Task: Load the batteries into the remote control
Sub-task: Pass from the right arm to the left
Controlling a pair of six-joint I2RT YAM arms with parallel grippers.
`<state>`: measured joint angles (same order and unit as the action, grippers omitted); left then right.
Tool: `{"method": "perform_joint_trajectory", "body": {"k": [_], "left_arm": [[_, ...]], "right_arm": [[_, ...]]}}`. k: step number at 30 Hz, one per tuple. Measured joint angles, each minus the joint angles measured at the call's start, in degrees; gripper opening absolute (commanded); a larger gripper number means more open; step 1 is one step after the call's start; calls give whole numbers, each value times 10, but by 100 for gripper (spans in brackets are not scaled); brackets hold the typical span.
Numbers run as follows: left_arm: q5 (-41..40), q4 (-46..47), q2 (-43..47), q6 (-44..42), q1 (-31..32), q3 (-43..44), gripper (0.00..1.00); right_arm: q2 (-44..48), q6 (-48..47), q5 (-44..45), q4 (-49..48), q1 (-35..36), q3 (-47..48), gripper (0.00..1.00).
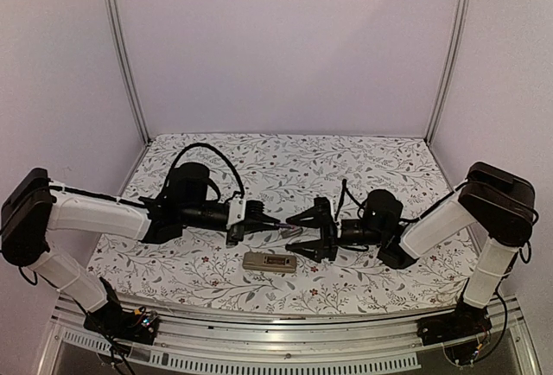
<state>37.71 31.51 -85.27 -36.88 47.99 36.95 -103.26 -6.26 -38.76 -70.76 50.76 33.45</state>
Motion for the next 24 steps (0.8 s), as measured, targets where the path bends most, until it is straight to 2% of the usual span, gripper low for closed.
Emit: {"method": "perform_joint_trajectory", "body": {"k": [3,8,12,17,24], "left_arm": [[-33,-103,10,-4,-5,42,0],[-77,-240,23,-4,-15,55,0],[-94,-269,-4,14,-16,52,0],[-100,-263,-42,29,-15,46,0],[-101,-236,-76,51,-15,38,0]], "right_arm": [[23,-26,18,63,-1,-1,91],[44,-88,66,188,1,12,92],[11,-102,93,231,8,27,85],[-36,-109,113,264,14,38,75],[-49,-116,123,302,14,40,62]]}}
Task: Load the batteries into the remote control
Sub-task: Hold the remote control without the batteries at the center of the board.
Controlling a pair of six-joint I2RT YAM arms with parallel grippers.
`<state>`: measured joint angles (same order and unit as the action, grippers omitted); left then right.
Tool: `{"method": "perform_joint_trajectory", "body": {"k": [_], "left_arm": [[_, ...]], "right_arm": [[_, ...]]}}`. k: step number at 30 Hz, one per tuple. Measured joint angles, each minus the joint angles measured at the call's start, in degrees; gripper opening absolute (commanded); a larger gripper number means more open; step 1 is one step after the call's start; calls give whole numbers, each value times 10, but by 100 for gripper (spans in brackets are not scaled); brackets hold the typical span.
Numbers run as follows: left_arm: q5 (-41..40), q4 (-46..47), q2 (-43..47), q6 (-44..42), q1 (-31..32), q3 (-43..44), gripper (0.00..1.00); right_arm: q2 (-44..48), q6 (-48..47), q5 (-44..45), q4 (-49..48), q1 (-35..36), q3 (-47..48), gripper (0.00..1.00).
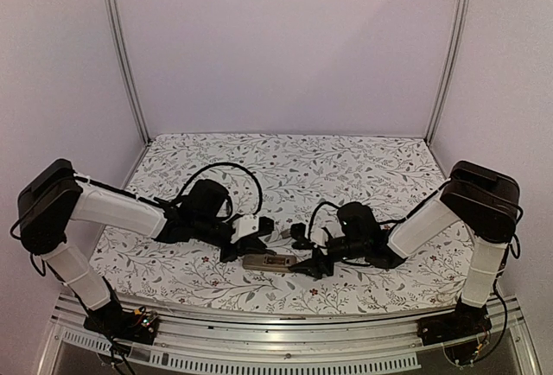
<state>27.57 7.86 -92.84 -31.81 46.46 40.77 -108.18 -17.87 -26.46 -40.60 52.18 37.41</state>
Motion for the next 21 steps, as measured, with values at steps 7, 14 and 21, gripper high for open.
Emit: {"method": "perform_joint_trajectory", "body": {"k": [7,14,21], "left_arm": [[3,41,-20,3,1,-6,0],[10,78,-39,-25,2,-21,0],[23,84,-30,-31,8,-28,0]], "right_arm": [[-12,-5,-3,15,1,8,59],[-21,-14,-7,35,3,10,61],[-22,-21,-28,38,3,10,57]]}}
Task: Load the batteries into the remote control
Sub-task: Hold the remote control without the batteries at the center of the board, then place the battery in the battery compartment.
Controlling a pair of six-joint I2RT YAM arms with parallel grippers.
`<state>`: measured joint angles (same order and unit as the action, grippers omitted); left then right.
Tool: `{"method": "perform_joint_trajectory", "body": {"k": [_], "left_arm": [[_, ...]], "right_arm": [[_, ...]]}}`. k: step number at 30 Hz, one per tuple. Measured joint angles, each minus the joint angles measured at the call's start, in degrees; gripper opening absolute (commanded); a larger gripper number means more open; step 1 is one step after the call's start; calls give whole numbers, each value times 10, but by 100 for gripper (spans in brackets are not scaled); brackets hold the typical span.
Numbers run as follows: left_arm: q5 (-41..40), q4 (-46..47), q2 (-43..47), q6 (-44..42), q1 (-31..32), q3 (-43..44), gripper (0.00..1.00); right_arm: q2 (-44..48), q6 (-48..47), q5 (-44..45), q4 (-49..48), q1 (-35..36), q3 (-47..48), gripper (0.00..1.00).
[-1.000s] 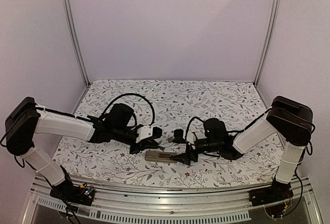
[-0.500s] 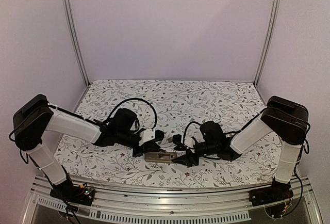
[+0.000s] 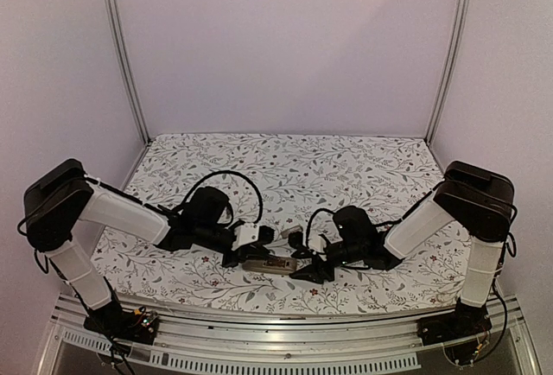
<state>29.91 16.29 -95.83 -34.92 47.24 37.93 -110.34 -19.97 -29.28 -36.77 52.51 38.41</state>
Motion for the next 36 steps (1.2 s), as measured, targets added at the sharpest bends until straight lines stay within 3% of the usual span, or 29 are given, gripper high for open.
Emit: {"method": "perform_joint_trajectory", "body": {"k": [36], "left_arm": [[-31,134,-56,63,19,-40,0]], "right_arm": [[-5,-6,-12,-1,-1,1,35]]}}
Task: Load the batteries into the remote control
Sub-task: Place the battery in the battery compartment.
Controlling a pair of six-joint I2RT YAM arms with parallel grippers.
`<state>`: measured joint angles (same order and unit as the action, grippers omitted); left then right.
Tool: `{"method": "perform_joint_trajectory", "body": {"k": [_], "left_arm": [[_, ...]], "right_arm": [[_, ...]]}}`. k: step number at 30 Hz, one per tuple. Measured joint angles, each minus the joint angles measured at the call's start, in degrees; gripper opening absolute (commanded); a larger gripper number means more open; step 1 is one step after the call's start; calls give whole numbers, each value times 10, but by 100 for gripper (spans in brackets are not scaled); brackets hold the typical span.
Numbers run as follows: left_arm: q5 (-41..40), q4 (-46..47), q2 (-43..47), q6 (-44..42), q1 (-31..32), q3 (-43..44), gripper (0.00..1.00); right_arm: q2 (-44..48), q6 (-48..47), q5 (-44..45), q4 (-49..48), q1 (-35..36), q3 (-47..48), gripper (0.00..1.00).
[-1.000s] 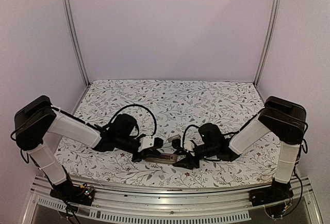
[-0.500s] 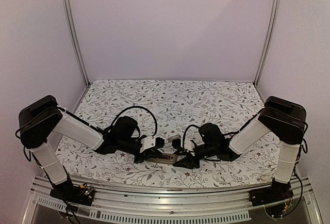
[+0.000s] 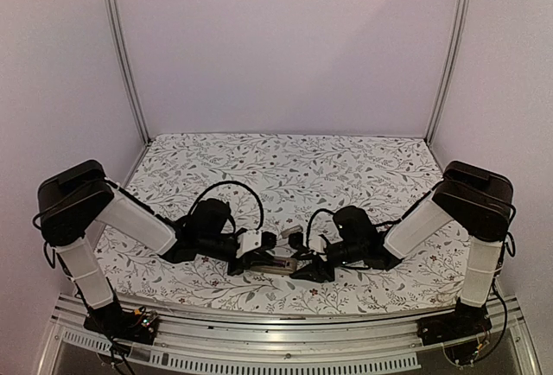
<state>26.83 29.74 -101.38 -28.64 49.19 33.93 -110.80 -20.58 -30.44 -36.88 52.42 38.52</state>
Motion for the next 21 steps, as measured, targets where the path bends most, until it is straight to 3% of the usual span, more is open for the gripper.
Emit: {"method": "perform_joint_trajectory", "body": {"k": [13,16,21], "left_arm": [[17,16,-13,3,-2,2,0],[23,10,-14,-8,-4,6,12],[14,-1,-26,-17,-4,26,20]], "right_arm": [[-1,0,-3,0,-2,0,33],[-1,0,-4,0,-2,0,33],[-2,-1,-6,0,-2,2,33]]}}
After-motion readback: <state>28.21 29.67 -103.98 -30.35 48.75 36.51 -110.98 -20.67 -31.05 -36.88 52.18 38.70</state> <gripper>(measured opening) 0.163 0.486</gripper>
